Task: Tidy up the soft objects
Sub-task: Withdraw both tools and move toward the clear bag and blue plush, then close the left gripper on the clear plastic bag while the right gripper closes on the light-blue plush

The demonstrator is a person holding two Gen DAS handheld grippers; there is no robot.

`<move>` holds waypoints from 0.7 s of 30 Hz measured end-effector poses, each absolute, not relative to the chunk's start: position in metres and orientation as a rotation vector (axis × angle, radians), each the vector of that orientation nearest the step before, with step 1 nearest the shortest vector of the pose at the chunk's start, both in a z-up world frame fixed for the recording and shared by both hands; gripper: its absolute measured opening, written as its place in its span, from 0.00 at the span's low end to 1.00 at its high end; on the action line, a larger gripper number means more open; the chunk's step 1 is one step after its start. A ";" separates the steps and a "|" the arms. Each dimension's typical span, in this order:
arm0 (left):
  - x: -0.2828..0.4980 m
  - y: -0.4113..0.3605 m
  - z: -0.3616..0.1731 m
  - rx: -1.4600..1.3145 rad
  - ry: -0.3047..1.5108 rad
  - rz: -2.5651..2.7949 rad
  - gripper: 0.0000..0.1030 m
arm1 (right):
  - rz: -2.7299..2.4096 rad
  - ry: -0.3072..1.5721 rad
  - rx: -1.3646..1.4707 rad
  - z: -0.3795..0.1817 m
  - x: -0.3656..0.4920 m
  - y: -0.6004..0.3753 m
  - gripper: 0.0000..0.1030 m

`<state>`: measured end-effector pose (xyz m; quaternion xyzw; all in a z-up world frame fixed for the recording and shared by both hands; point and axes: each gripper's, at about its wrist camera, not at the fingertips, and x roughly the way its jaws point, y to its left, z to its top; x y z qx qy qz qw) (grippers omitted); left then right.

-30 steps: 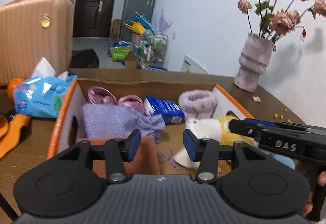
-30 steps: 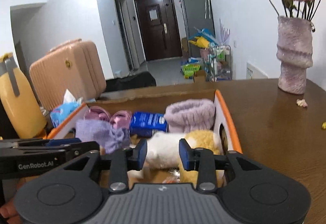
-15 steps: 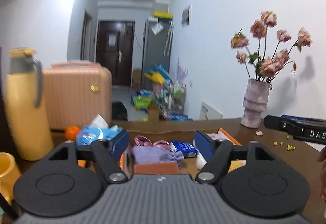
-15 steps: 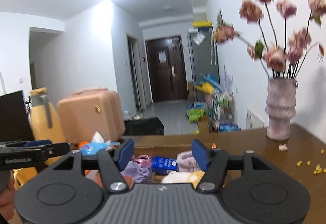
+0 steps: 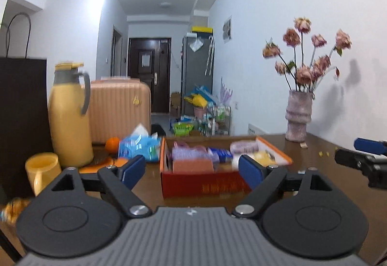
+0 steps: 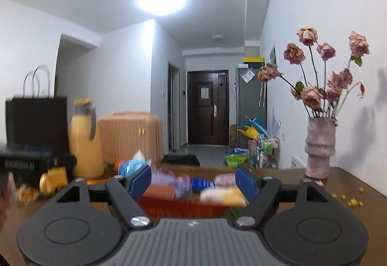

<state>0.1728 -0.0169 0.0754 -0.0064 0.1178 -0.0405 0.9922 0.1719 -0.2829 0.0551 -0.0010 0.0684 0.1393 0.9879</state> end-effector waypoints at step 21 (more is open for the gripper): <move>0.221 -0.123 0.012 0.092 0.458 -0.263 0.86 | 0.119 0.363 0.162 -0.011 0.193 -0.379 0.74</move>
